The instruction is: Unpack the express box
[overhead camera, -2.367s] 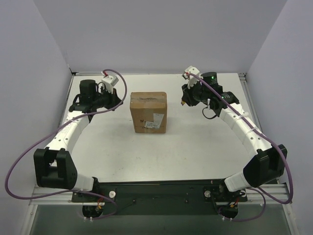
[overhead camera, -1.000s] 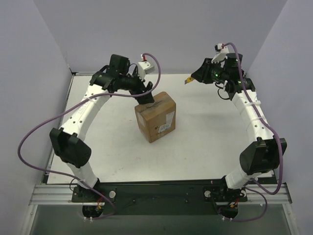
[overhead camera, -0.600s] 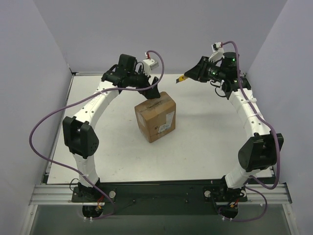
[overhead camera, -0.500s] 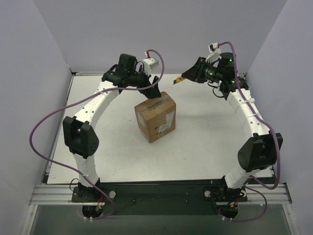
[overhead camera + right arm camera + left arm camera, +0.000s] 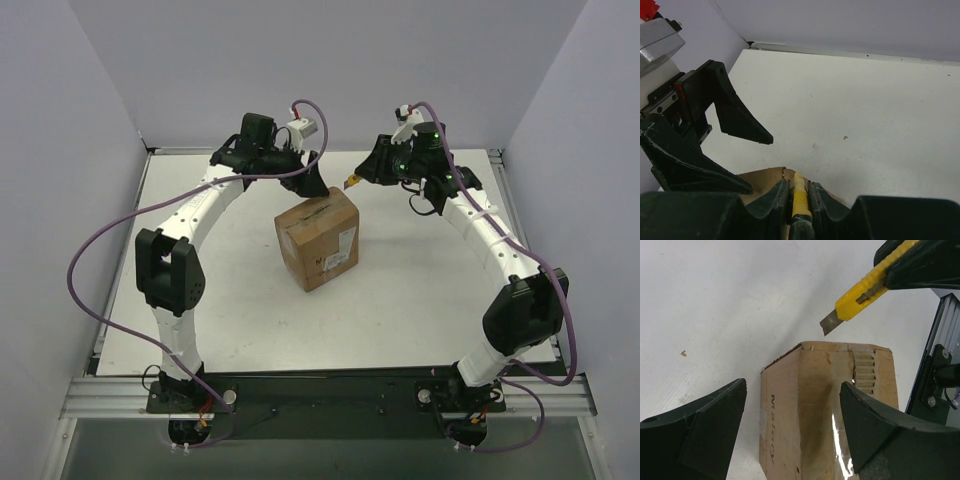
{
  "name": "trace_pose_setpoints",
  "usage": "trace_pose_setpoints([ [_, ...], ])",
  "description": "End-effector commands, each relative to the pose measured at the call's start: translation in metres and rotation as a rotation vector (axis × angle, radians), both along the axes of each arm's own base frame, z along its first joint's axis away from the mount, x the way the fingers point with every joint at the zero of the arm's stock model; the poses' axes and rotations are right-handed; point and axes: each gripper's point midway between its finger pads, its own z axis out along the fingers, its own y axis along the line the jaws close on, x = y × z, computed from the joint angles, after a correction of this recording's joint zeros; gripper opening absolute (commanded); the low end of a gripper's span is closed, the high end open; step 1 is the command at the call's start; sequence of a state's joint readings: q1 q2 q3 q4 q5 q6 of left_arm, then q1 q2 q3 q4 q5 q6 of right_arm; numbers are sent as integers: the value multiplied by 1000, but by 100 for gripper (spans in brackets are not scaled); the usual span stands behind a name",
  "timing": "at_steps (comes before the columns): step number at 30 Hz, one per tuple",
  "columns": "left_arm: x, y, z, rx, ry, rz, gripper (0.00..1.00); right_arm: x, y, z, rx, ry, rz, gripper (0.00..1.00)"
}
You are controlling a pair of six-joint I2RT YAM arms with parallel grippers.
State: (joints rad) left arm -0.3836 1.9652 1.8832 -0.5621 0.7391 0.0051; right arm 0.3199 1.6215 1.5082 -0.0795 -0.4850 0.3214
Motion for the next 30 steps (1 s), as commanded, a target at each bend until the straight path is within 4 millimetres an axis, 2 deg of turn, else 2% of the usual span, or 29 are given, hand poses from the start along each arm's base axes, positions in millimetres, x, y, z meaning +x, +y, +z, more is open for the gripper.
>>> trace_pose_setpoints([
  [1, 3, -6, 4, -51, -1, -20, 82, -1, -5, 29, -9, -93, -21, 0],
  [9, -2, -6, -8, -46, 34, -21, 74, -6, 4, 37, 23, -126, 4, 0],
  [10, -2, -6, -8, -46, 33, -20, 74, -6, 8, 43, 31, -155, 19, 0],
  [21, -1, -4, -13, -35, 41, -10, 73, -16, 16, 42, 27, -168, 49, 0],
  [30, -1, -4, -13, -34, 39, -7, 72, -19, 18, 30, -18, -162, 64, 0],
])
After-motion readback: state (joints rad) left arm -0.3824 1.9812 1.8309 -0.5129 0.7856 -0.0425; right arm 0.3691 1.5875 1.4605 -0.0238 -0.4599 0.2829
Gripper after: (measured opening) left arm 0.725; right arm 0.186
